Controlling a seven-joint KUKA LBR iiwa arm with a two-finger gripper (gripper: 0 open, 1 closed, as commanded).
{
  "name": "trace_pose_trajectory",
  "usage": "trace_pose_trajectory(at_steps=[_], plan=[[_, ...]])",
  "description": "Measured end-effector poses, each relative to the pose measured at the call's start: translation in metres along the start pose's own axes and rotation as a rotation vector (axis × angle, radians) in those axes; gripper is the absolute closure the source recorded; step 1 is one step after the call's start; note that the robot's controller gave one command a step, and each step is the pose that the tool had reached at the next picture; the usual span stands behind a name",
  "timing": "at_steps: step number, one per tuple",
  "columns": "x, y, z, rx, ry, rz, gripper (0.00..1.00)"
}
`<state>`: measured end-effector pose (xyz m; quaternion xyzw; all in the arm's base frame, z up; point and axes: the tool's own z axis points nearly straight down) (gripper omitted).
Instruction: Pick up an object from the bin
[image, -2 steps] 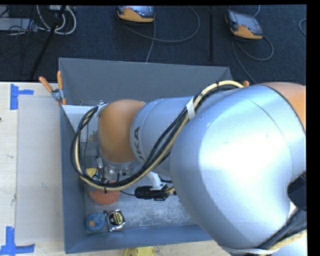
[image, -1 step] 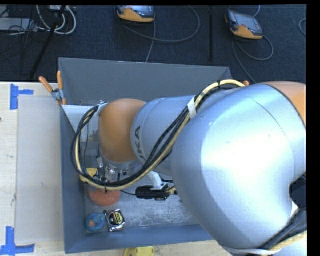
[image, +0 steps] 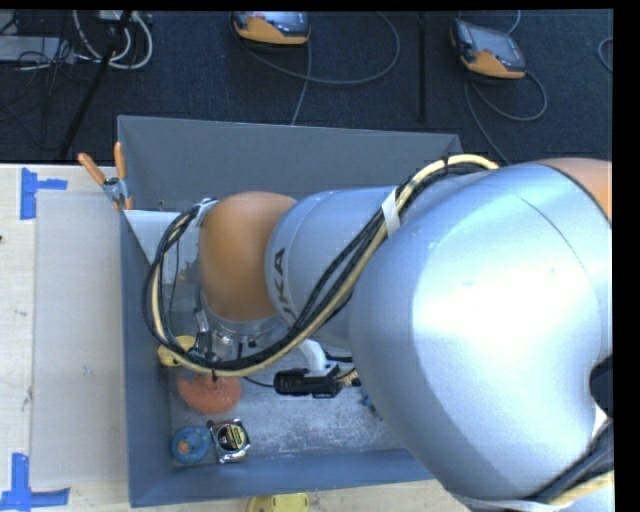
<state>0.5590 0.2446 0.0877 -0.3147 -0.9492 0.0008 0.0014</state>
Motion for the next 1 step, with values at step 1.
trace_pose_trajectory(at_steps=[1], plan=[[-0.0004, 0.0004, -0.01, -0.001, -0.001, 0.0, 1.0]])
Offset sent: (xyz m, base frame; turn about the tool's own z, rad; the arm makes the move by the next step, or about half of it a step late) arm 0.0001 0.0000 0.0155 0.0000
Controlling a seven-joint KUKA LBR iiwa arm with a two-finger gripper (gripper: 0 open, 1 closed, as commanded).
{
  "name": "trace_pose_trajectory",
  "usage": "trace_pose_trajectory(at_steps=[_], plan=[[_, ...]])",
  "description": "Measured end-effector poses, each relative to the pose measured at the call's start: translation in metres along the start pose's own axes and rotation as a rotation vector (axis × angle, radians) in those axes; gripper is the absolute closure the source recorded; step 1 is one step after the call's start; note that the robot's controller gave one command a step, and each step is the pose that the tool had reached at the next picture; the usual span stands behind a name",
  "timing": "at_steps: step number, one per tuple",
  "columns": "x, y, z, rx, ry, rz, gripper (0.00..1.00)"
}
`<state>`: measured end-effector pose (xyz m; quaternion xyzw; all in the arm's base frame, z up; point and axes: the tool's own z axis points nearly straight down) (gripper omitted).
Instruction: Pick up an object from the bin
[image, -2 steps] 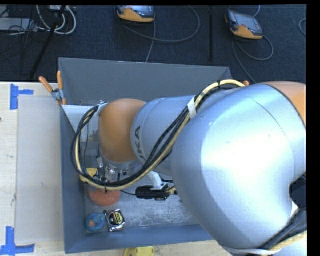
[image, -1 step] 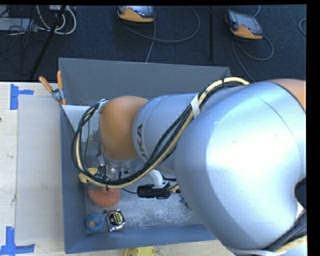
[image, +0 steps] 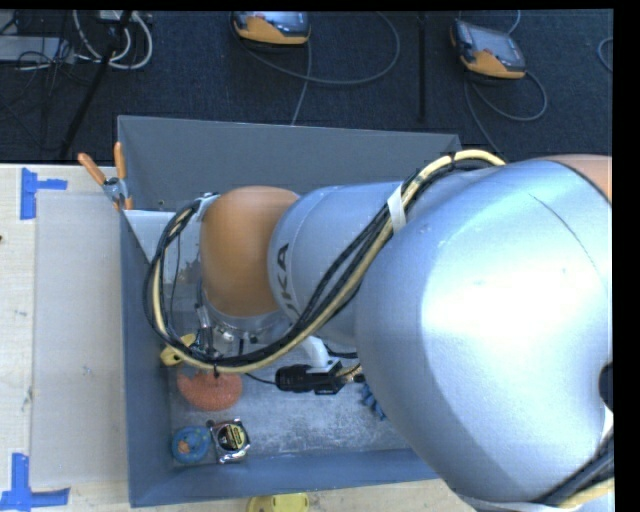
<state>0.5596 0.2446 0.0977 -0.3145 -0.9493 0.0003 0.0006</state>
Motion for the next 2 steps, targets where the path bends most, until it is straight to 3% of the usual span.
trace_pose_trajectory(at_steps=[2], plan=[[0.0, -0.0009, -0.0114, 0.002, 0.001, 0.001, 1.0]])
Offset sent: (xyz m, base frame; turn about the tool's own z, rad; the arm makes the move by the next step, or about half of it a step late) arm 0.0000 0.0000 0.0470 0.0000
